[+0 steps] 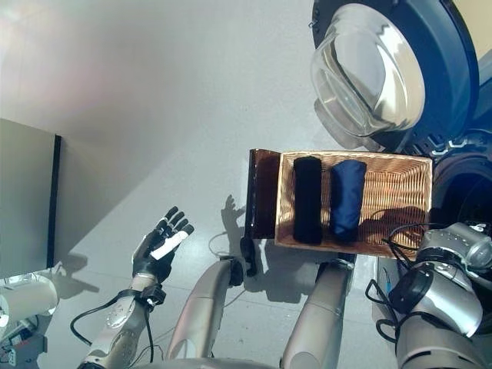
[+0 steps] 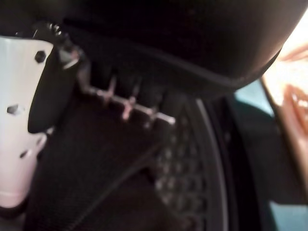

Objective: Pick up the clothes and place them into the washing machine

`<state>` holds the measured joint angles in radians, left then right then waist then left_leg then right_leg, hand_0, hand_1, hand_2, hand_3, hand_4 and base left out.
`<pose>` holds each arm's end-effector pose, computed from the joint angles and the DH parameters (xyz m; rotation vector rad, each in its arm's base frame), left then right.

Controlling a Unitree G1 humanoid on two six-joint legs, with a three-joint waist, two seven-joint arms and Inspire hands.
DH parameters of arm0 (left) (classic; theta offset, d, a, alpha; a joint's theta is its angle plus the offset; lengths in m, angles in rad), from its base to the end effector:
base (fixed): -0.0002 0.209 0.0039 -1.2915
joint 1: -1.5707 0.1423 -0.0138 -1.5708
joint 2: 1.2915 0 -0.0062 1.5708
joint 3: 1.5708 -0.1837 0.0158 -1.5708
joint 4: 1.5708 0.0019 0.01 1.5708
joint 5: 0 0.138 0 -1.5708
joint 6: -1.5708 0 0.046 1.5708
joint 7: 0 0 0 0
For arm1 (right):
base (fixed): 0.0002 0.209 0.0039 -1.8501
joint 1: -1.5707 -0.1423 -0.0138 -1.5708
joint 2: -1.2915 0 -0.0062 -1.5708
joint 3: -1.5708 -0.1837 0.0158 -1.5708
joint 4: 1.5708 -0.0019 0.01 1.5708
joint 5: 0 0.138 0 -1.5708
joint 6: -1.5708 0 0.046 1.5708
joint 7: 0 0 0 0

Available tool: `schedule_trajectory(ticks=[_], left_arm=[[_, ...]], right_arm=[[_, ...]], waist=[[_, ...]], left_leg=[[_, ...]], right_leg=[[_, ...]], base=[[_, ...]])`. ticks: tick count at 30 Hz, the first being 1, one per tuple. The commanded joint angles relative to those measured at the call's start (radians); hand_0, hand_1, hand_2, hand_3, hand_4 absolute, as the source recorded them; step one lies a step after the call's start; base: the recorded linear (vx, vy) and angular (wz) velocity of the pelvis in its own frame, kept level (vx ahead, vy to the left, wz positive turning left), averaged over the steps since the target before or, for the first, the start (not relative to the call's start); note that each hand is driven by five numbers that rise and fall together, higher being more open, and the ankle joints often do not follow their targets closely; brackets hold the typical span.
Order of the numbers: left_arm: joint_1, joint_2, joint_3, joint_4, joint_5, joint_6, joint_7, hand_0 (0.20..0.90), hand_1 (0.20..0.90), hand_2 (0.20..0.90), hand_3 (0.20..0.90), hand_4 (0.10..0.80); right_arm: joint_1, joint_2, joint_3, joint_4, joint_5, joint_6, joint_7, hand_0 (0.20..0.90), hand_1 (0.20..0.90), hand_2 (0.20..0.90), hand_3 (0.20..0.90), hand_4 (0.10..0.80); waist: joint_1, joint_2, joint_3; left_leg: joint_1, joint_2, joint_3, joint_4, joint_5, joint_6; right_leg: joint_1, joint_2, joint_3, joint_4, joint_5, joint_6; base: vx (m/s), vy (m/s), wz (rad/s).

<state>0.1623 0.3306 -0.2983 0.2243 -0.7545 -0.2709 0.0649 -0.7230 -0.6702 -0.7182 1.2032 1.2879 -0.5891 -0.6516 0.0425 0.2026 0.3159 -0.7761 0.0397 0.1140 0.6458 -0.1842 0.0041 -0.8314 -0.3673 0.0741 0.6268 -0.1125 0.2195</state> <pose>0.1503 0.1826 -0.0175 -0.3995 0.2371 0.0524 0.2376 -0.3888 0.1083 1.3671 -0.4192 -1.7071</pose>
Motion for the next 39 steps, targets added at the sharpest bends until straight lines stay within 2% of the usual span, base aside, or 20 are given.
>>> schedule_trajectory(ticks=[1,2,3,4,5,11,19,22,25,29,33,35,39], left_arm=[[0.026,0.038,0.026,-0.067,-0.009,-0.088,0.003,0.900,0.900,0.900,0.900,0.800],[0.025,0.040,0.028,-0.067,-0.010,-0.088,0.003,0.900,0.900,0.900,0.900,0.800],[0.025,0.040,0.030,-0.066,-0.013,-0.087,0.002,0.900,0.900,0.900,0.900,0.800],[0.025,0.041,0.033,-0.063,-0.016,-0.086,0.002,0.900,0.900,0.900,0.900,0.800],[0.026,0.042,0.035,-0.059,-0.018,-0.084,0.002,0.900,0.900,0.900,0.900,0.800],[0.027,0.044,0.031,-0.051,-0.023,-0.075,-0.008,0.900,0.900,0.900,0.900,0.800],[0.023,0.045,0.026,-0.052,-0.031,-0.067,-0.016,0.900,0.900,0.900,0.900,0.800],[0.020,0.044,0.038,-0.049,-0.025,-0.073,-0.019,0.900,0.900,0.900,0.900,0.800],[0.024,0.042,0.043,-0.036,-0.007,-0.075,-0.025,0.900,0.900,0.900,0.900,0.800],[0.020,0.030,0.049,0.018,0.013,-0.090,-0.023,0.900,0.900,0.900,0.900,0.800],[0.014,0.018,0.065,0.050,0.037,-0.091,-0.016,0.900,0.900,0.900,0.900,0.800],[0.011,0.008,0.080,0.073,0.049,-0.086,-0.019,0.900,0.900,0.900,0.900,0.800],[0.008,-0.004,0.091,0.095,0.065,-0.084,-0.022,0.900,0.900,0.900,0.900,0.800]], right_arm=[[0.023,-0.092,0.046,-0.024,-0.014,-0.118,0.042,0.496,0.496,0.496,0.496,0.512],[0.022,-0.086,0.048,-0.020,-0.008,-0.118,0.047,0.620,0.620,0.620,0.620,0.600],[0.020,-0.081,0.048,-0.018,-0.003,-0.119,0.050,0.675,0.675,0.675,0.675,0.639],[0.019,-0.078,0.045,-0.013,0.004,-0.119,0.053,0.851,0.851,0.851,0.851,0.765],[0.016,-0.074,0.049,-0.009,0.007,-0.117,0.055,0.900,0.900,0.900,0.900,0.800],[0.003,-0.032,0.067,0.006,0.041,-0.092,0.086,0.900,0.900,0.900,0.900,0.800],[-0.014,0.090,0.098,-0.056,0.113,-0.117,0.169,0.900,0.900,0.900,0.900,0.800],[-0.001,0.095,0.158,-0.052,0.038,-0.045,0.187,0.900,0.900,0.900,0.900,0.800],[0.022,0.112,0.203,-0.065,-0.032,-0.013,0.202,0.900,0.900,0.900,0.900,0.800],[0.054,0.122,0.281,-0.018,-0.250,0.051,0.103,0.900,0.900,0.900,0.900,0.800],[0.094,0.189,0.303,-0.045,-0.274,0.068,0.117,0.900,0.900,0.900,0.900,0.800],[0.142,0.234,0.351,-0.046,-0.318,0.104,0.146,0.900,0.900,0.900,0.900,0.800],[0.178,0.263,0.406,-0.046,-0.384,0.140,0.167,0.900,0.900,0.900,0.900,0.800]], waist=[[-0.018,0.007,-0.060],[-0.017,0.006,-0.060],[-0.016,0.005,-0.061],[-0.017,0.003,-0.061],[-0.016,0.001,-0.063],[-0.011,-0.011,-0.064],[-0.008,-0.020,-0.060],[-0.006,-0.026,-0.057],[-0.006,-0.034,-0.053],[-0.002,-0.054,-0.055],[-0.010,-0.079,-0.060],[-0.013,-0.101,-0.066],[-0.017,-0.128,-0.072]], left_leg=[[0.032,0.069,-0.062,0.000,-0.027,-0.112],[0.030,0.070,-0.064,0.002,-0.027,-0.112],[0.030,0.071,-0.064,0.004,-0.028,-0.112],[0.029,0.071,-0.065,0.008,-0.029,-0.112],[0.027,0.071,-0.065,0.013,-0.031,-0.112],[0.037,0.069,-0.061,-0.001,-0.027,-0.109],[0.070,0.052,-0.036,-0.067,-0.006,-0.101],[0.082,0.047,-0.031,-0.093,0.009,-0.102],[0.115,0.043,-0.029,-0.135,0.029,-0.104],[0.174,0.038,-0.029,-0.200,0.056,-0.111],[0.217,0.032,-0.038,-0.252,0.086,-0.113],[0.256,0.038,-0.041,-0.285,0.091,-0.119],[0.295,0.039,-0.045,-0.330,0.121,-0.122]], right_leg=[[0.011,0.010,0.005,0.023,0.023,-0.045],[0.010,0.011,0.006,0.026,0.023,-0.045],[0.010,0.011,0.004,0.027,0.022,-0.046],[0.010,0.012,0.004,0.030,0.022,-0.046],[0.012,0.012,0.003,0.030,0.024,-0.046],[0.031,0.013,-0.004,-0.001,0.043,-0.043],[0.065,0.008,-0.002,-0.094,0.092,-0.029],[0.087,0.000,-0.006,-0.130,0.114,-0.026],[0.123,-0.002,-0.018,-0.175,0.133,-0.025],[0.202,-0.006,-0.041,-0.264,0.174,-0.020],[0.268,-0.009,-0.063,-0.342,0.216,-0.018],[0.319,-0.006,-0.078,-0.391,0.228,-0.014],[0.373,-0.005,-0.096,-0.450,0.259,-0.013]], base=[[0.000,0.000,0.00],[0.000,0.000,0.00],[0.000,0.000,0.00],[0.000,0.000,0.00],[0.000,0.000,0.00],[0.001,0.003,0.01],[0.008,0.035,-0.04],[-0.003,0.019,-0.12],[0.003,-0.003,-0.06],[0.022,-0.017,-0.03],[0.030,-0.040,-0.05],[0.067,-0.060,0.09],[0.051,-0.056,-0.01]])
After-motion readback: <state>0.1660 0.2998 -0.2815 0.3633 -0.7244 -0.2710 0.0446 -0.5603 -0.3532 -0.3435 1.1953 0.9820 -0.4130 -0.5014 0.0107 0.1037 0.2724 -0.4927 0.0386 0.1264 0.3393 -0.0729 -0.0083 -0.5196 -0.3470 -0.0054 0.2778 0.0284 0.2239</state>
